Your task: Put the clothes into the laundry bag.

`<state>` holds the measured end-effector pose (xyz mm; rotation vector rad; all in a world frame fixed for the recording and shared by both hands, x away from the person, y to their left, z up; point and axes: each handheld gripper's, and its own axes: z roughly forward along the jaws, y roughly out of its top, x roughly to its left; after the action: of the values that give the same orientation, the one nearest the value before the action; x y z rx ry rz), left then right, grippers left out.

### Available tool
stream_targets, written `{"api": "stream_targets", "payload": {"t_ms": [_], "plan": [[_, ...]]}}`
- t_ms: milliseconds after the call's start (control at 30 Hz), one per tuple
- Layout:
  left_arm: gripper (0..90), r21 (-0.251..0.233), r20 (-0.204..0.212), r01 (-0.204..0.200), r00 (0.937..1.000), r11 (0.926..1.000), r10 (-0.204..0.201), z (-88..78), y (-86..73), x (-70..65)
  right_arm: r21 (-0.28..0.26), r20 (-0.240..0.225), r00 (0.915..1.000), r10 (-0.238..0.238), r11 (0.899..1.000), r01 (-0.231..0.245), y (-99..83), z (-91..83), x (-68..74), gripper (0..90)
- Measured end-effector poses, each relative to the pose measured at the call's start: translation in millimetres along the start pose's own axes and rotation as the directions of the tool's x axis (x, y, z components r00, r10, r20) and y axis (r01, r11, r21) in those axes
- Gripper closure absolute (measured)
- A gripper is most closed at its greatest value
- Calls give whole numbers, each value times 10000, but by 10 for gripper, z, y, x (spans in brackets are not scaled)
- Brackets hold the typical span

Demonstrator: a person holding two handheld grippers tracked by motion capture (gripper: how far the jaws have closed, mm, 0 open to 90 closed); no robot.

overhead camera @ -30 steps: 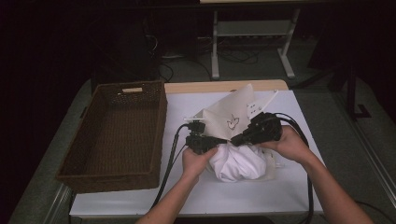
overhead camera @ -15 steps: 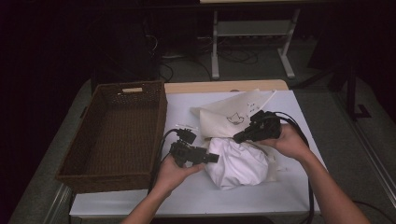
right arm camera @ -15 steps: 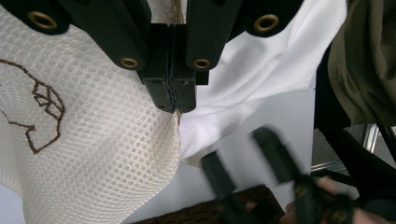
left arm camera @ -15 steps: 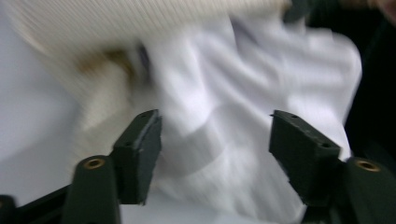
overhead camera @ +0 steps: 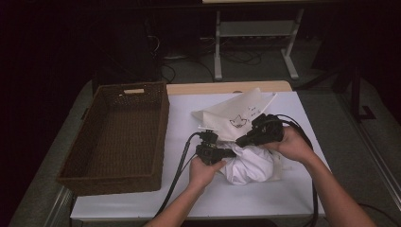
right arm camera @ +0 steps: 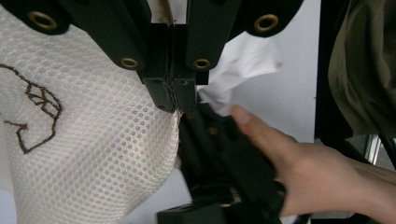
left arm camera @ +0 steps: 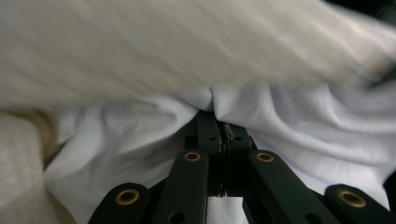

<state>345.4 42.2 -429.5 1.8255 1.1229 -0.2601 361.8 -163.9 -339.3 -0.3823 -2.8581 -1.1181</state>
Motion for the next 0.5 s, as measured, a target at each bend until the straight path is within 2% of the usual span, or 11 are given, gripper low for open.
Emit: {"api": "stream_targets", "payload": {"t_ms": [33,67,133,233,267,300,333,367,400,467,500], "plan": [[885,0,0,0,10000,10000,0,0,0,0,0,0,10000,0,10000,0,0,0,0,887],[885,-412,-184,209,9996,9989,-217,17,54,24,15,-25,9999,-124,9999,124,20,-24,29,887],[884,-652,-364,332,9987,9973,-356,28,108,51,-172,-98,9998,-189,9997,187,37,-56,60,887],[836,-546,-307,381,9987,9978,-398,6,122,58,-195,50,9999,-160,9997,161,22,-80,51,887],[794,-171,-426,-7,9991,9999,0,-75,112,25,-195,111,9999,46,9998,-44,-23,-93,12,887],[748,-171,-426,-7,9991,9999,0,-75,112,25,-195,111,9999,46,9998,-44,-23,-93,12,887],[706,68,-518,-335,9981,9994,339,-179,96,-13,-250,158,9998,145,9996,-141,-65,-100,-27,886],[666,68,-518,-335,9981,9994,339,-179,96,-13,-297,199,9996,202,9994,-196,-79,-105,-40,886],[629,435,-285,-645,9974,9970,658,-331,70,-53,-347,227,9994,244,9991,-236,-90,-113,-53,887],[538,536,-166,-709,9973,9960,719,-379,60,-67,-372,297,9990,330,9988,-318,-98,-120,-75,886],[478,720,80,-839,9965,9939,835,-474,23,-123,-353,317,9989,347,9988,-335,-97,-119,-85,886]]}}
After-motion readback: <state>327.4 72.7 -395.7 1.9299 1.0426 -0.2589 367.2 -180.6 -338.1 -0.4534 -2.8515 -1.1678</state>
